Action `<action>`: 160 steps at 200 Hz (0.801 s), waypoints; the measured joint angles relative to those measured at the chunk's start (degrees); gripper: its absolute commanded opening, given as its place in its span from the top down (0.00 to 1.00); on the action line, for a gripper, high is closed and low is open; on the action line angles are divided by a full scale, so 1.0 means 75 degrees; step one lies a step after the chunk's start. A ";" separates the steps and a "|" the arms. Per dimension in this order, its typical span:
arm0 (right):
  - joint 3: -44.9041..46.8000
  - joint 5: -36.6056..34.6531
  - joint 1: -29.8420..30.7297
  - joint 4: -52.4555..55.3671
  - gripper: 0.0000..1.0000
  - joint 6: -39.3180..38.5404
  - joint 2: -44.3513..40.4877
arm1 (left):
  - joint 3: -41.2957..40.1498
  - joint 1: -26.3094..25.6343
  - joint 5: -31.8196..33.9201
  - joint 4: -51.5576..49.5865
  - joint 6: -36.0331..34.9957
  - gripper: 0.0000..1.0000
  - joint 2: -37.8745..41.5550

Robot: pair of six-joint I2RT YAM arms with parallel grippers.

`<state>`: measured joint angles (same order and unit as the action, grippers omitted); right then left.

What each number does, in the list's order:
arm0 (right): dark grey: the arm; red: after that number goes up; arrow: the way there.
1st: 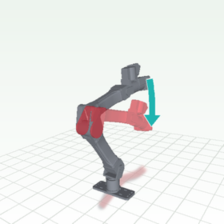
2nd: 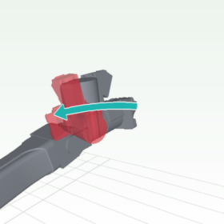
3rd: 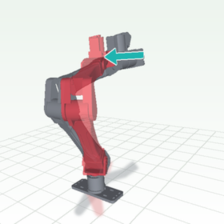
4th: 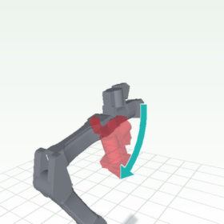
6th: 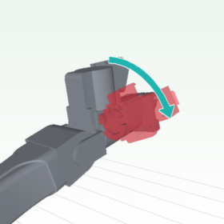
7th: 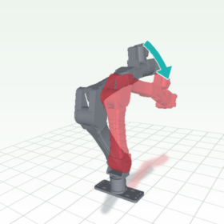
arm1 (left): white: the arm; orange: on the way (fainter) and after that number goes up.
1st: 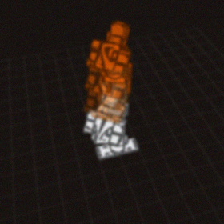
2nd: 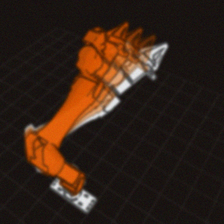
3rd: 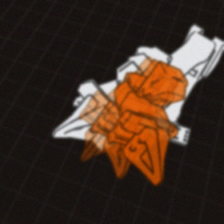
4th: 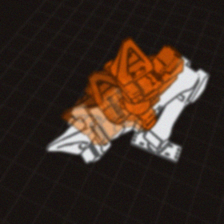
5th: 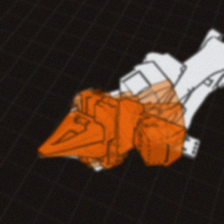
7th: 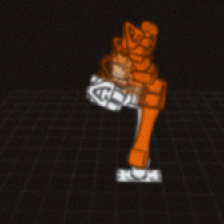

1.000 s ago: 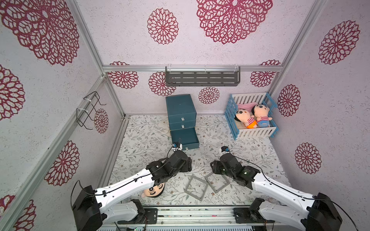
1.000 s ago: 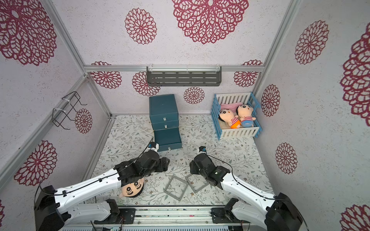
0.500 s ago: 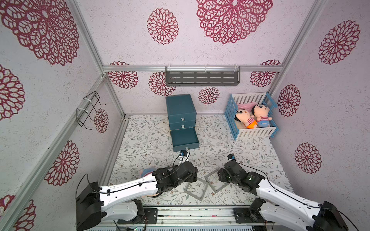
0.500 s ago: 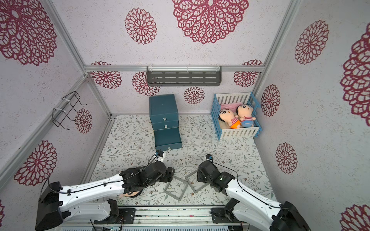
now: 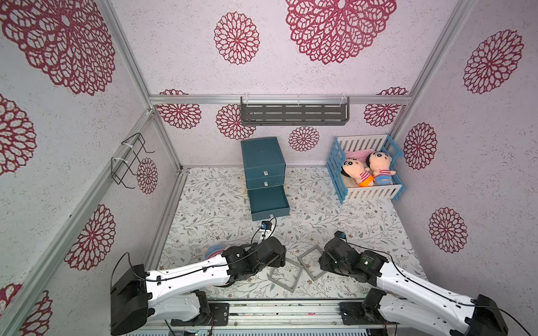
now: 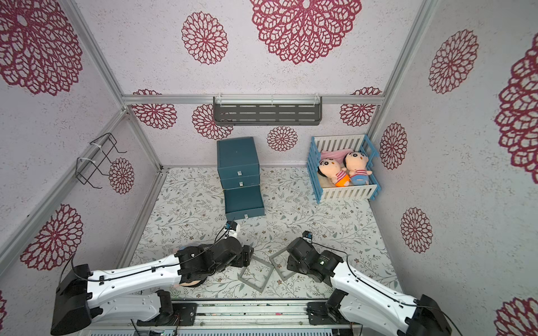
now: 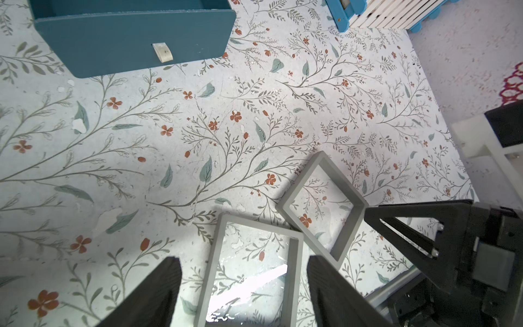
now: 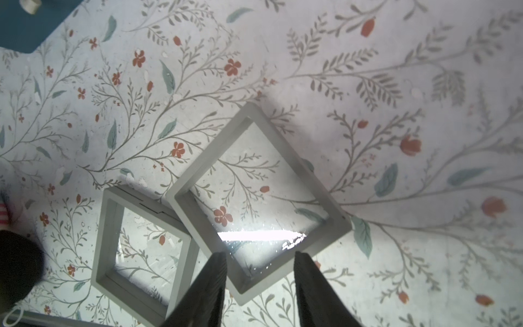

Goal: Place the brooch boxes into the drawer by color
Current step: Pick up the brooch box from the center of the board.

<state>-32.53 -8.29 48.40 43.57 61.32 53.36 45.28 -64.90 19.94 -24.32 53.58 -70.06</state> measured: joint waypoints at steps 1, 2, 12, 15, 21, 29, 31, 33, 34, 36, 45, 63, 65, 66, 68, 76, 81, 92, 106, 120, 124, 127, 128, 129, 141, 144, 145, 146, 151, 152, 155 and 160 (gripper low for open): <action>-0.0012 0.0000 0.0015 0.0012 0.59 0.0023 0.0009 | -0.0003 0.0000 -0.0003 0.0000 -0.0003 0.23 0.0000; -0.0038 -0.0003 0.0050 0.0047 0.59 0.0105 0.0041 | -0.0006 0.0000 -0.0003 0.0003 -0.0009 0.23 0.0000; -0.0224 -0.0140 0.0315 0.0233 0.62 0.0667 0.0259 | -0.0050 0.0000 -0.0020 -0.0003 -0.0082 0.22 0.0003; -0.0286 -0.0160 0.0391 0.0283 0.63 0.0831 0.0323 | -0.0064 0.0000 -0.0023 -0.0003 -0.0099 0.22 0.0006; -0.0408 -0.0227 0.0574 0.0361 0.63 0.1209 0.0472 | -0.0099 0.0000 -0.0029 0.0003 -0.0149 0.22 0.0023; -0.0548 -0.0323 0.0793 0.0431 0.65 0.1655 0.0653 | -0.0163 0.0000 -0.0047 0.0006 -0.0230 0.22 0.0082; -0.0583 -0.0344 0.0860 0.0452 0.66 0.1792 0.0708 | -0.0178 0.0000 -0.0052 0.0000 -0.0239 0.22 0.0099; -0.0618 -0.0367 0.0912 0.0481 0.66 0.1918 0.0755 | -0.0198 0.0000 -0.0052 0.0003 -0.0265 0.22 0.0117; -0.0629 -0.0376 0.0927 0.0487 0.67 0.1958 0.0766 | -0.0204 0.0000 -0.0052 0.0000 -0.0265 0.22 0.0125; -0.0659 -0.0385 0.0982 0.0516 0.67 0.2090 0.0822 | -0.0224 0.0000 -0.0061 0.0003 -0.0289 0.22 0.0152; -0.0790 -0.0493 0.1224 0.0650 0.67 0.2678 0.1070 | -0.0303 0.0000 -0.0102 0.0000 -0.0382 0.22 0.0256; -0.1003 -0.0662 0.1670 0.0938 0.66 0.3786 0.1609 | -0.0437 0.0000 -0.0233 0.0006 -0.0621 0.22 0.0478; -0.1023 -0.0691 0.1728 0.0962 0.66 0.3911 0.1667 | -0.0449 0.0000 -0.0251 0.0003 -0.0650 0.22 0.0498; -0.1029 -0.0702 0.1746 0.0970 0.66 0.3952 0.1687 | -0.0458 0.0000 -0.0259 0.0006 -0.0673 0.22 0.0516; -0.1043 -0.0731 0.1795 0.0997 0.65 0.4062 0.1743 | -0.0469 0.0000 -0.0280 0.0006 -0.0699 0.22 0.0536; -0.1096 -0.0793 0.1993 0.1084 0.64 0.4555 0.1932 | -0.0527 0.0000 -0.0393 0.0009 -0.0866 0.23 0.0656; -0.1119 -0.0836 0.2110 0.1137 0.63 0.4823 0.2025 | -0.0571 0.0000 -0.0466 0.0009 -0.0968 0.23 0.0737; -0.1145 -0.0988 0.2331 0.1221 0.63 0.5450 0.2171 | -0.0705 0.0000 -0.0650 0.0035 -0.1207 0.24 0.0982; -0.1174 -0.1107 0.2463 0.1303 0.62 0.6088 0.2308 | -0.1008 0.0000 -0.0886 0.0128 -0.1492 0.25 0.1445; -0.1224 -0.1195 0.2486 0.1271 0.62 0.6586 0.2521 | -0.1399 -0.0003 -0.1084 0.0198 -0.1722 0.26 0.2055; -0.1230 -0.1218 0.2486 0.1253 0.62 0.6691 0.2585 | -0.1501 -0.0006 -0.1137 0.0207 -0.1763 0.26 0.2226; -0.1236 -0.1244 0.2486 0.1233 0.62 0.6776 0.2643 | -0.1600 -0.0006 -0.1177 0.0216 -0.1818 0.26 0.2378; -0.1236 -0.1253 0.2486 0.1230 0.62 0.6790 0.2655 | -0.1620 -0.0006 -0.1186 0.0216 -0.1827 0.26 0.2410; -0.1239 -0.1262 0.2489 0.1224 0.62 0.6805 0.2667 | -0.1641 -0.0006 -0.1195 0.0216 -0.1839 0.26 0.2445; -0.1247 -0.1376 0.2492 0.1172 0.62 0.7058 0.2856 | -0.1918 -0.0006 -0.1303 0.0233 -0.1985 0.26 0.2903; -0.1250 -0.1387 0.2492 0.1157 0.62 0.7114 0.2897 | -0.1973 -0.0006 -0.1335 0.0230 -0.2022 0.26 0.3002; -0.1250 -0.1393 0.2492 0.1148 0.62 0.7131 0.2914 | -0.1999 -0.0006 -0.1346 0.0230 -0.2043 0.26 0.3042; -0.1250 -0.1396 0.2492 0.1142 0.62 0.7137 0.2923 | -0.2014 -0.0006 -0.1352 0.0230 -0.2049 0.26 0.3063; -0.1250 -0.1402 0.2492 0.1119 0.62 0.7207 0.2978 | -0.2081 -0.0006 -0.1390 0.0219 -0.2113 0.26 0.3191; -0.1250 -0.1402 0.2492 0.1113 0.62 0.7216 0.2990 | -0.2090 -0.0006 -0.1396 0.0216 -0.2122 0.26 0.3206; -0.1250 -0.1405 0.2495 0.1099 0.62 0.7265 0.3013 | -0.2113 -0.0006 -0.1411 0.0210 -0.2154 0.26 0.3261; -0.1253 -0.1402 0.2495 0.1087 0.62 0.7332 0.3054 | -0.2142 -0.0006 -0.1434 0.0198 -0.2209 0.26 0.3316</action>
<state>-41.93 -18.81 67.11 51.72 116.31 76.27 29.21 -64.95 9.19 -22.83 37.01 -45.19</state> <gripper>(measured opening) 0.378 0.738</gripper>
